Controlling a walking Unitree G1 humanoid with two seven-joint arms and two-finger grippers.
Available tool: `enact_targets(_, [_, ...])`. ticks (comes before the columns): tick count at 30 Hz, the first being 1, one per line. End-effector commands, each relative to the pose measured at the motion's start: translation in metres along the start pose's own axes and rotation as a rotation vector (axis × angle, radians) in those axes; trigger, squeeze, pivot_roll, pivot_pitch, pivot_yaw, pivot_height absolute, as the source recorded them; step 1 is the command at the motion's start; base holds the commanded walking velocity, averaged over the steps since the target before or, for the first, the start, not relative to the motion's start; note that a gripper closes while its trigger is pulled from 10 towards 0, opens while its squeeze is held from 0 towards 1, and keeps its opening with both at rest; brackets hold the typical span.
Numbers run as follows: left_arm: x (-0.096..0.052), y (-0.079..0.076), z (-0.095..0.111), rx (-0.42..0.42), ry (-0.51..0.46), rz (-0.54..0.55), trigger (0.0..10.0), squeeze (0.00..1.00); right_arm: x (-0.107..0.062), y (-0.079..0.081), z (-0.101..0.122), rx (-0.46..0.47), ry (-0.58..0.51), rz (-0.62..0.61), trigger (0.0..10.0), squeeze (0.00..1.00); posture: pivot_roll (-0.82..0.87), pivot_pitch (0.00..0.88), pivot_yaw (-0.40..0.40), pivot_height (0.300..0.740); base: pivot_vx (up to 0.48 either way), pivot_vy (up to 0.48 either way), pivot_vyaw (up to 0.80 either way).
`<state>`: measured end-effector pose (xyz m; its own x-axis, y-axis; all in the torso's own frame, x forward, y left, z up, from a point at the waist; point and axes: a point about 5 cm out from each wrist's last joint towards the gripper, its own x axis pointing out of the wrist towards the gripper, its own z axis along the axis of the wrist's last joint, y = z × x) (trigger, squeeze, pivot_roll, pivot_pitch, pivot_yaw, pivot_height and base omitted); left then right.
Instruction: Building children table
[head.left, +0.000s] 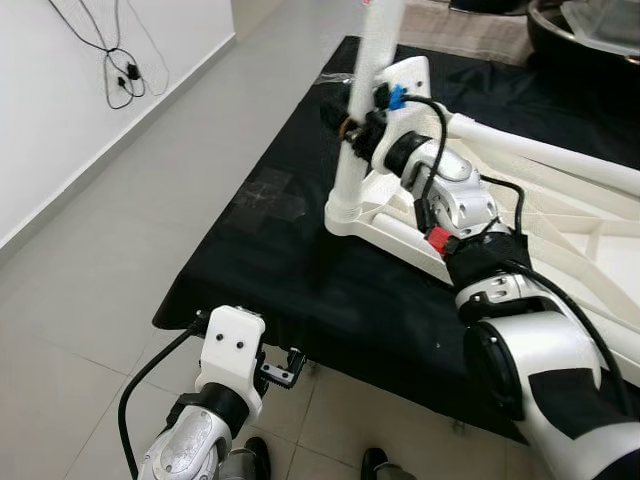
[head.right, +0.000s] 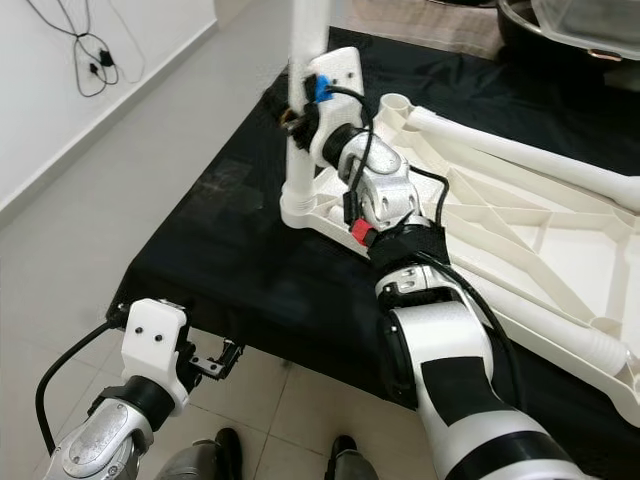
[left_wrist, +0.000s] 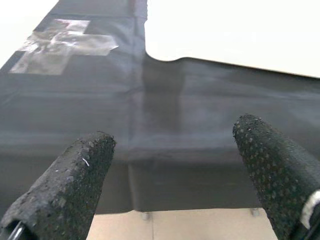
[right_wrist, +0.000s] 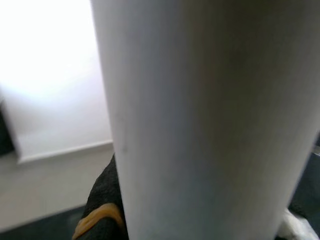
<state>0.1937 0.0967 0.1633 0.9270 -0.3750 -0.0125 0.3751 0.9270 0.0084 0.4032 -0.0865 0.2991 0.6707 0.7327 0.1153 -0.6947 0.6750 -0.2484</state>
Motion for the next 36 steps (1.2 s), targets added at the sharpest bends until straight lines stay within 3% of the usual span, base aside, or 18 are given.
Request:
enact_targets(1, [-0.001,-0.002,-0.007,-0.008,0.039,-0.009,10.0,0.0,-0.01,0.015,-0.062,0.112,0.278,0.124,10.0,0.0,0.1,0.256,-0.039,0.74,0.0,0.0,0.0])
enact_targets(2, [-0.001,-0.002,-0.007,-0.008,0.039,-0.009,10.0,0.0,-0.01,0.015,-0.062,0.112,0.278,0.124,10.0,0.0,0.1,0.256,-0.039,0.74,0.0,0.0,0.0])
enact_targets(3, [-0.001,-0.001,-0.007,-0.007,0.038,-0.007,10.0,0.0,-0.013,0.021,-0.065,0.136,0.308,0.263,10.0,0.0,0.1,0.255,-0.039,0.74,0.0,0.0,0.0])
enact_targets(8, [-0.001,-0.002,-0.007,-0.007,0.037,-0.006,10.0,0.0,-0.017,0.029,-0.056,0.199,0.224,0.477,10.0,0.0,0.1,0.252,-0.044,0.74,0.0,0.0,0.0])
enact_targets(14, [-0.001,-0.002,-0.007,-0.007,0.036,-0.006,10.0,0.0,-0.021,0.031,-0.051,0.27,0.171,0.576,10.0,0.0,0.1,0.246,-0.045,0.74,0.0,0.0,0.0])
enact_targets(16, [-0.001,-0.002,-0.007,-0.005,0.034,-0.005,10.0,0.0,-0.025,0.033,-0.049,0.322,0.139,0.67,10.0,0.0,0.1,0.242,-0.047,0.74,0.0,0.0,0.0])
enact_targets(20, [-0.001,-0.002,-0.006,-0.003,0.033,-0.006,10.0,0.0,-0.027,0.036,-0.05,0.322,0.143,0.737,10.0,0.0,0.11,0.238,-0.045,0.74,0.0,0.0,0.0])
enact_targets(25, [-0.002,-0.001,-0.006,0.0,0.031,-0.009,10.0,0.0,-0.031,0.045,-0.051,0.256,0.152,0.904,10.0,0.0,0.11,0.232,-0.043,0.74,0.0,0.0,0.0])
enact_targets(28, [-0.002,-0.002,-0.006,0.001,0.031,-0.011,10.0,0.0,-0.031,0.049,-0.051,0.223,0.158,0.94,10.0,0.0,0.11,0.231,-0.043,0.74,0.0,0.0,0.0])
enact_targets(31, [-0.002,-0.002,-0.005,0.007,0.03,-0.017,10.0,0.0,-0.03,0.058,-0.053,0.129,0.17,1.005,10.0,0.0,0.11,0.233,-0.041,0.74,0.0,0.0,0.0])
enact_targets(36, [-0.002,-0.002,-0.004,0.009,0.028,-0.017,10.0,0.0,-0.028,0.065,-0.051,0.086,0.167,1.048,10.0,0.0,0.12,0.246,-0.043,0.74,0.0,0.0,0.0])
